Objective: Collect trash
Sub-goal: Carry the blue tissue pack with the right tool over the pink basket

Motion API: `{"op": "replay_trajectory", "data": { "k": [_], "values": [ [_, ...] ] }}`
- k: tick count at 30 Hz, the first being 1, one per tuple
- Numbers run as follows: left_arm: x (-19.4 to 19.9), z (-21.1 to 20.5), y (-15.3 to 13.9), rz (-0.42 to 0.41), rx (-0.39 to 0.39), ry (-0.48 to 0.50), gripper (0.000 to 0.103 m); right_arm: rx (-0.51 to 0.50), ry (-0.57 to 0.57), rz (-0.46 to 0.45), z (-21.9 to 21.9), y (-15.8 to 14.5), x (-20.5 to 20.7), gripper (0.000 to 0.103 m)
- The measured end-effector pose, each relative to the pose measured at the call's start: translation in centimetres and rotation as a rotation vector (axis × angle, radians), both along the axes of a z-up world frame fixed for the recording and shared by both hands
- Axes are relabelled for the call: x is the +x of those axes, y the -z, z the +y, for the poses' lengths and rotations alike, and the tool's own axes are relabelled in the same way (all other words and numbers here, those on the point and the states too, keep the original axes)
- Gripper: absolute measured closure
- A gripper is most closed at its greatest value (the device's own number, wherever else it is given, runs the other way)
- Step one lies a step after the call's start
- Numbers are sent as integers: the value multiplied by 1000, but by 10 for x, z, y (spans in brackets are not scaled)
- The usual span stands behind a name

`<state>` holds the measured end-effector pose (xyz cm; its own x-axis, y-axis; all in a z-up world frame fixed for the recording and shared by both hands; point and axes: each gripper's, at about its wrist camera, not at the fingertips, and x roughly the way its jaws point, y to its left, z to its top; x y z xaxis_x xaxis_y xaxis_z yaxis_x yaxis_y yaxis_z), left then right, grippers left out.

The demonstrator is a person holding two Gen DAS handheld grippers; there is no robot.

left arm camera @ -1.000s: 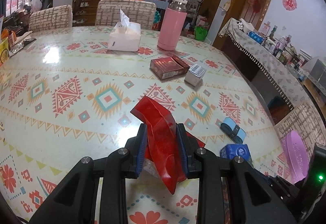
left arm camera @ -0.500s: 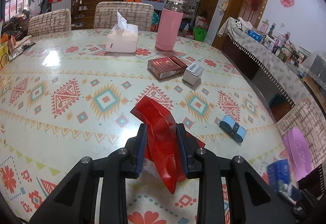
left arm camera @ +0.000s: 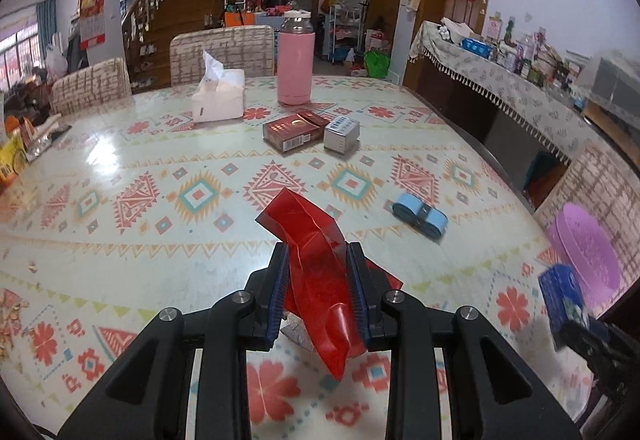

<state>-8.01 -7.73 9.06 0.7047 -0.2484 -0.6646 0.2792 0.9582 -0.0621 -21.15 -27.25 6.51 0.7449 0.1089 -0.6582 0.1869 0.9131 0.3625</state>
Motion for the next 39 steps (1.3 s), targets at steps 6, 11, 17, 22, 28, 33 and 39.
{"op": "replay_trajectory", "data": {
  "k": [6,11,17,22,28,33,39],
  "values": [
    [-22,-14,-7,-13,39,14,75,6,1,-14,-5,1,-6,47],
    [-31,-29,-10,-13,48,49,75,10,13,-32,-14,-1,-13,47],
    [-40,-49,-14,-36,73,81,75,15,33,-51,-26,-3,-20,47],
    [-43,-60,-15,-45,87,94,75,26,47,-58,-38,-2,-24,47],
    [-48,-75,-19,-56,101,115,75,39,64,-64,-52,0,-31,47],
    [-51,-91,-21,-62,111,136,75,51,82,-67,-66,2,-36,47],
    [-54,-113,-23,-75,130,166,75,65,109,-74,-84,2,-44,47]
  ]
}}
